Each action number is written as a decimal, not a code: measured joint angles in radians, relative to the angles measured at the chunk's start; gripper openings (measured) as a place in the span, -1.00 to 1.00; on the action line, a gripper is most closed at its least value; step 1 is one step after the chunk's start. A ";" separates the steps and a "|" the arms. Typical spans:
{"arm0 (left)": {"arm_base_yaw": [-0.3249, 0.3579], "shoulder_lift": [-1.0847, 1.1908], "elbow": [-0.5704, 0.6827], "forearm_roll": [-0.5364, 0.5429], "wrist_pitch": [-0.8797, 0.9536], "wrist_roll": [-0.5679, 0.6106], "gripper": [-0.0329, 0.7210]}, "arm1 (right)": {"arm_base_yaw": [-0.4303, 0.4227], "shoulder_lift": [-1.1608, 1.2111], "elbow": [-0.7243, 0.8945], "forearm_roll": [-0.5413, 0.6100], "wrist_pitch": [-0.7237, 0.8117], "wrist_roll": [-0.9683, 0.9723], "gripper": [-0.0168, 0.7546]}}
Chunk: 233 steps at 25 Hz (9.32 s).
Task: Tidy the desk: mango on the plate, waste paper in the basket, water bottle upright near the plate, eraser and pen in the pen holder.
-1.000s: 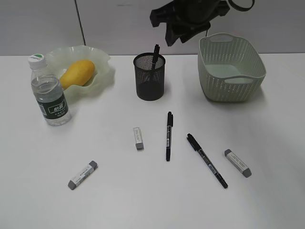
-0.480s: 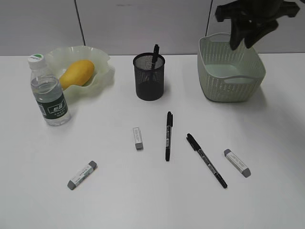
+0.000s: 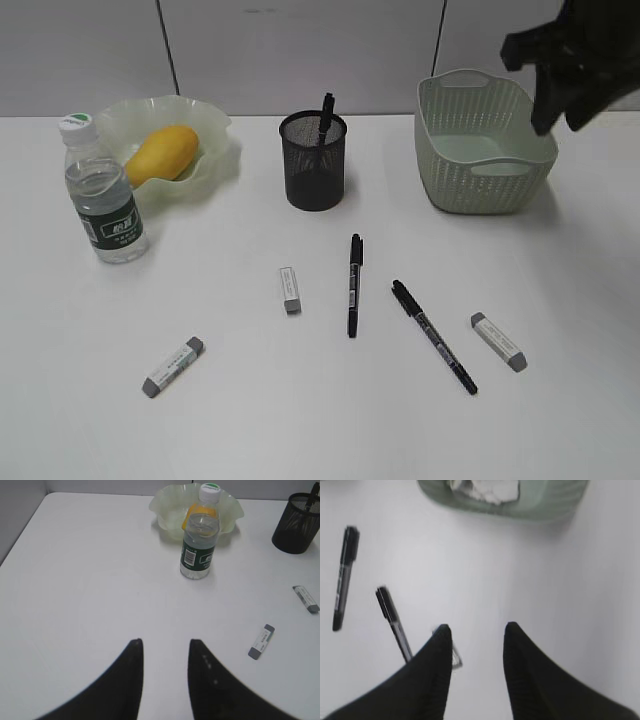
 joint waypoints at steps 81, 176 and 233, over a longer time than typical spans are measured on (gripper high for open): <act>0.001 0.000 0.000 -0.003 0.000 0.000 -0.28 | -0.010 -1.846 1.147 0.019 -0.154 -0.088 -0.34; -0.786 2.437 -1.604 0.019 0.148 -0.468 -0.06 | -0.197 -1.846 1.147 0.021 -0.163 -0.088 -0.34; -0.789 2.141 -1.373 0.041 0.144 -0.345 -0.70 | -0.197 -1.846 1.147 0.021 -0.164 -0.088 -0.34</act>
